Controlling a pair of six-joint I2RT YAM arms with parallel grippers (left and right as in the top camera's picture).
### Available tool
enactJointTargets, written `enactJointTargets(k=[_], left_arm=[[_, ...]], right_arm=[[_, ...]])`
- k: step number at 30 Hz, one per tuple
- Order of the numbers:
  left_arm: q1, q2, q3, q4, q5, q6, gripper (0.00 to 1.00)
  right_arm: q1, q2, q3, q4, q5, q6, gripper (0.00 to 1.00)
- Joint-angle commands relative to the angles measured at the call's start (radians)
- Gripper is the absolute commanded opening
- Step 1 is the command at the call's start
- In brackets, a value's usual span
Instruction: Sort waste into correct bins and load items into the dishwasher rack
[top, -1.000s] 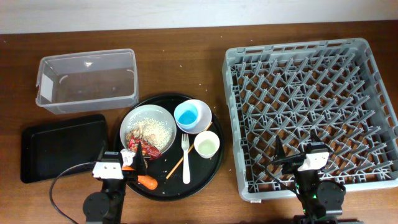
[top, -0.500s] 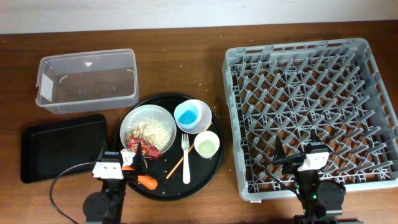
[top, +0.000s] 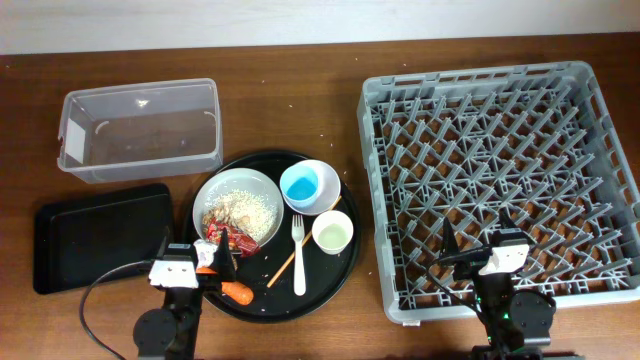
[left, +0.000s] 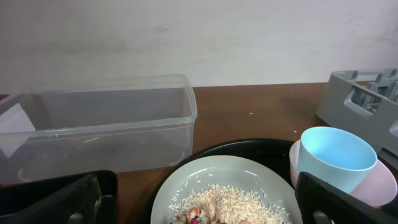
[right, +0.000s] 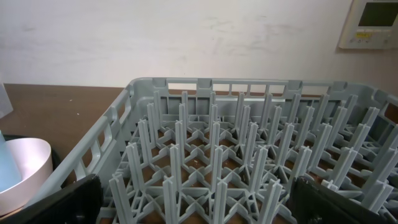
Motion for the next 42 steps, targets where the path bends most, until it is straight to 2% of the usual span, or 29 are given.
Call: enactJointTargets(k=[1, 11, 15, 19, 25, 30, 32, 36, 42], left_arm=[[-0.003, -0.003, -0.003, 0.001, 0.007, 0.013, 0.99], [-0.003, -0.003, -0.003, 0.007, 0.007, 0.012, 1.0], [-0.003, -0.003, -0.003, 0.007, 0.004, 0.012, 1.0], [-0.003, 0.003, 0.036, -0.021, 0.004, -0.008, 1.0], [-0.004, 0.111, 0.195, -0.185, 0.005, -0.015, 0.99], [-0.004, 0.309, 0.407, -0.388, 0.012, -0.016, 0.99], [-0.004, 0.399, 0.497, -0.486, 0.012, -0.059, 0.99], [-0.004, 0.589, 0.666, -0.652, 0.093, -0.068, 0.99], [-0.004, 0.844, 0.885, -0.93, 0.222, -0.067, 0.99]], right_arm=[[0.005, -0.004, -0.005, -0.004, -0.014, -0.007, 0.98], [0.005, -0.004, -0.005, -0.001, -0.021, -0.006, 0.98], [0.005, -0.004, -0.005, 0.018, -0.021, 0.05, 0.98], [0.005, -0.001, 0.032, -0.036, -0.025, 0.05, 0.98], [0.005, 0.112, 0.199, -0.212, -0.025, 0.05, 0.98], [0.005, 0.331, 0.411, -0.384, -0.071, 0.05, 0.98], [0.005, 0.43, 0.512, -0.486, -0.071, 0.05, 0.98], [0.005, 0.616, 0.709, -0.702, -0.081, 0.05, 0.98], [0.005, 0.766, 0.843, -0.846, -0.157, 0.05, 0.99]])
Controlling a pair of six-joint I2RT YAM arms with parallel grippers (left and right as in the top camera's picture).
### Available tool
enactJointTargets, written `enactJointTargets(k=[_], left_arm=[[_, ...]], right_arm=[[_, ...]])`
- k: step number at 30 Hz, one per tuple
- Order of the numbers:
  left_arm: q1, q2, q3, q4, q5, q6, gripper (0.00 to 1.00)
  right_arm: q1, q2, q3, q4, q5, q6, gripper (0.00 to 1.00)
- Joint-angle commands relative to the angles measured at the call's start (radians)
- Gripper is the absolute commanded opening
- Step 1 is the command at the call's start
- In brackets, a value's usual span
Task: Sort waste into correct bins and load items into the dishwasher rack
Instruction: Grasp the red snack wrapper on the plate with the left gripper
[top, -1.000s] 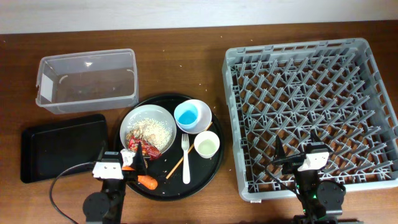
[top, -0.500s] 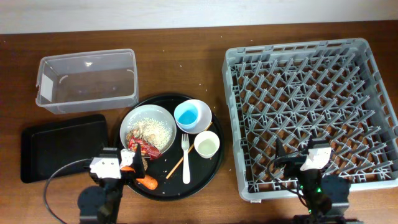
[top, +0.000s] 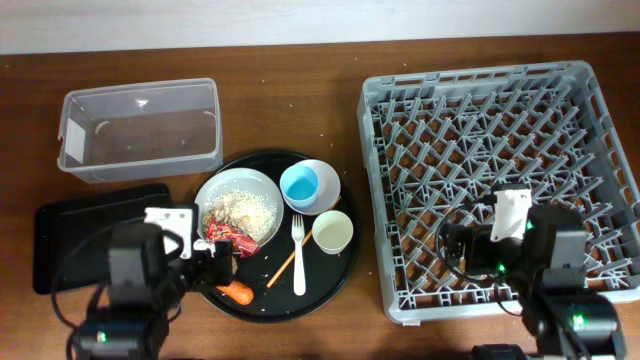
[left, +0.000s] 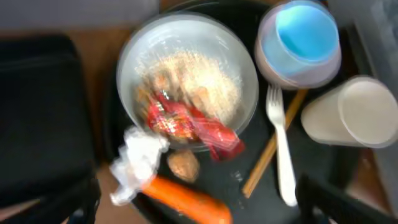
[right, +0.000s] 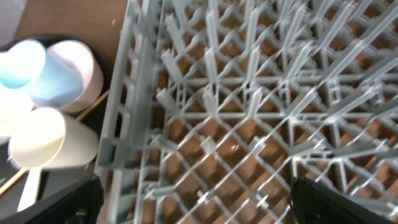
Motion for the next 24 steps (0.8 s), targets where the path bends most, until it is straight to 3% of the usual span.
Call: enactJointTargets(k=[1, 6, 12, 15, 21, 24], left_arm=[[-0.004, 0.127, 0.127, -0.089, 0.103, -0.013, 0.99], [-0.004, 0.205, 0.133, -0.057, 0.121, -0.018, 0.99], [-0.004, 0.383, 0.133, -0.033, 0.118, -0.333, 0.99], [-0.004, 0.505, 0.133, -0.033, 0.118, -0.433, 0.99], [-0.004, 0.672, 0.133, 0.058, 0.118, -0.451, 0.97], [-0.004, 0.719, 0.133, 0.099, 0.117, -0.451, 0.89]], right_arm=[[0.005, 0.036, 0.047, -0.023, -0.037, 0.011, 0.98], [0.005, 0.037, 0.047, -0.043, -0.035, 0.011, 0.98], [0.005, 0.037, 0.047, -0.045, -0.035, 0.011, 0.98], [0.005, 0.037, 0.047, -0.047, -0.035, 0.011, 0.98], [0.005, 0.037, 0.047, -0.048, -0.035, 0.011, 0.98], [0.005, 0.037, 0.047, -0.048, -0.035, 0.011, 0.98]])
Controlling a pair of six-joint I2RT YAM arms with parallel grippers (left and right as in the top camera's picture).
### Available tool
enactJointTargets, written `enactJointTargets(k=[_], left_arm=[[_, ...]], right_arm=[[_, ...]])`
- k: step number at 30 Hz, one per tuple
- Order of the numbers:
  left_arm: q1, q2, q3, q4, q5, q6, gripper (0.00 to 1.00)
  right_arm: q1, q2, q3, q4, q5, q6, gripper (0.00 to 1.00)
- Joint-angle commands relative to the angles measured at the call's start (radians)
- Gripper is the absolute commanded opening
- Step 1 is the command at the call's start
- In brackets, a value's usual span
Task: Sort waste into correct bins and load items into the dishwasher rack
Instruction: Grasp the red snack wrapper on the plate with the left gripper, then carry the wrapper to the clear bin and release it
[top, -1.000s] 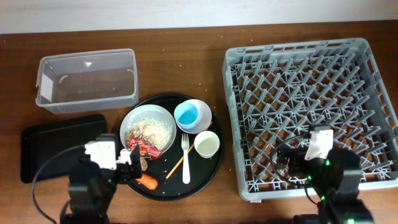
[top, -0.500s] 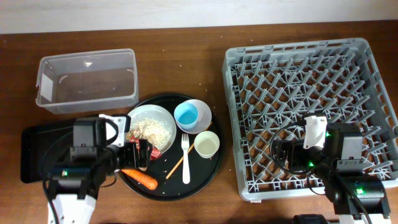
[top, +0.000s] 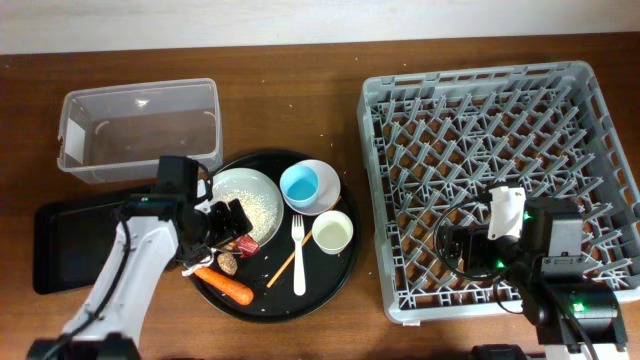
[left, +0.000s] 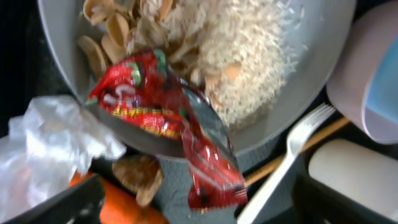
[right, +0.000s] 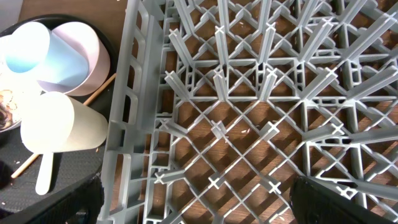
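A grey plate (top: 252, 190) of rice and food scraps sits on the round black tray (top: 340, 272). A red wrapper (left: 168, 118) lies over the plate's near rim, with crumpled white plastic (left: 50, 137), a carrot (top: 228, 286) and a brown nut (left: 140, 177) beside it. My left gripper (left: 199, 210) hangs open low over the wrapper, holding nothing. A white fork (top: 298, 255), a chopstick (top: 283, 268), a blue cup (top: 300, 184) in a pink bowl (right: 81, 56) and a cream cup (top: 332, 232) share the tray. My right gripper (right: 199, 205) is open over the front left of the grey dishwasher rack (top: 480, 90).
A clear plastic bin (top: 140, 130) stands at the back left. A black rectangular tray (top: 80, 240) lies in front of it, left of the round tray. The rack's wall (right: 124, 124) separates my right gripper from the cups.
My left gripper has moved toward the plate and down, so the red wrapper now fills its view. The right gripper stays open over the same part of the rack.
Both arms first rested low at the table's front edge, cameras looking level across the table. Then both pointed downward, left over the tray's left side, right over the rack's front left. Now the left is close above the wrapper; nothing has been moved.
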Motion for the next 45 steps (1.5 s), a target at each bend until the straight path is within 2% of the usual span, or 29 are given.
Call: enactJointTargets(k=[1, 3, 6, 15, 18, 23, 25, 29, 35, 38, 42, 45], left_arm=[[-0.003, 0.04, 0.014, 0.041, 0.01, -0.015, 0.81], [-0.003, 0.047, 0.014, 0.064, 0.011, -0.015, 0.67], [-0.003, 0.047, 0.014, 0.075, 0.01, -0.015, 0.52], [-0.032, 0.109, 0.014, 0.12, 0.01, -0.015, 0.49], [-0.034, 0.109, 0.014, 0.126, 0.014, -0.015, 0.36], [-0.033, 0.109, 0.014, 0.126, 0.014, -0.015, 0.07], [-0.033, 0.108, 0.015, 0.122, 0.014, -0.015, 0.01], [-0.032, 0.084, 0.04, 0.083, 0.014, -0.014, 0.01], [-0.032, -0.04, 0.179, -0.041, 0.01, 0.009, 0.01], [-0.03, -0.1, 0.229, -0.028, -0.012, 0.038, 0.01], [-0.03, -0.127, 0.258, 0.086, -0.216, 0.05, 0.01], [-0.019, -0.112, 0.257, 0.257, -0.409, 0.05, 0.01]], right_arm=[[0.005, -0.001, 0.024, 0.0, -0.008, 0.01, 0.98], [0.005, -0.001, 0.024, 0.0, -0.008, 0.01, 0.98], [0.005, -0.001, 0.024, 0.0, -0.008, 0.01, 0.98], [0.005, -0.001, 0.024, 0.0, -0.008, 0.01, 0.98], [0.005, -0.001, 0.024, 0.0, -0.007, 0.01, 0.98], [0.005, -0.001, 0.024, 0.0, -0.004, 0.01, 0.98], [0.005, -0.001, 0.024, 0.0, -0.004, 0.01, 0.98], [0.005, -0.001, 0.024, 0.0, -0.004, 0.01, 0.98], [0.005, -0.001, 0.024, 0.0, -0.004, 0.01, 0.98], [0.005, -0.001, 0.024, 0.0, -0.004, 0.01, 0.98], [0.005, -0.001, 0.024, 0.0, -0.004, 0.01, 0.98], [0.005, -0.001, 0.024, -0.008, -0.005, 0.01, 0.98]])
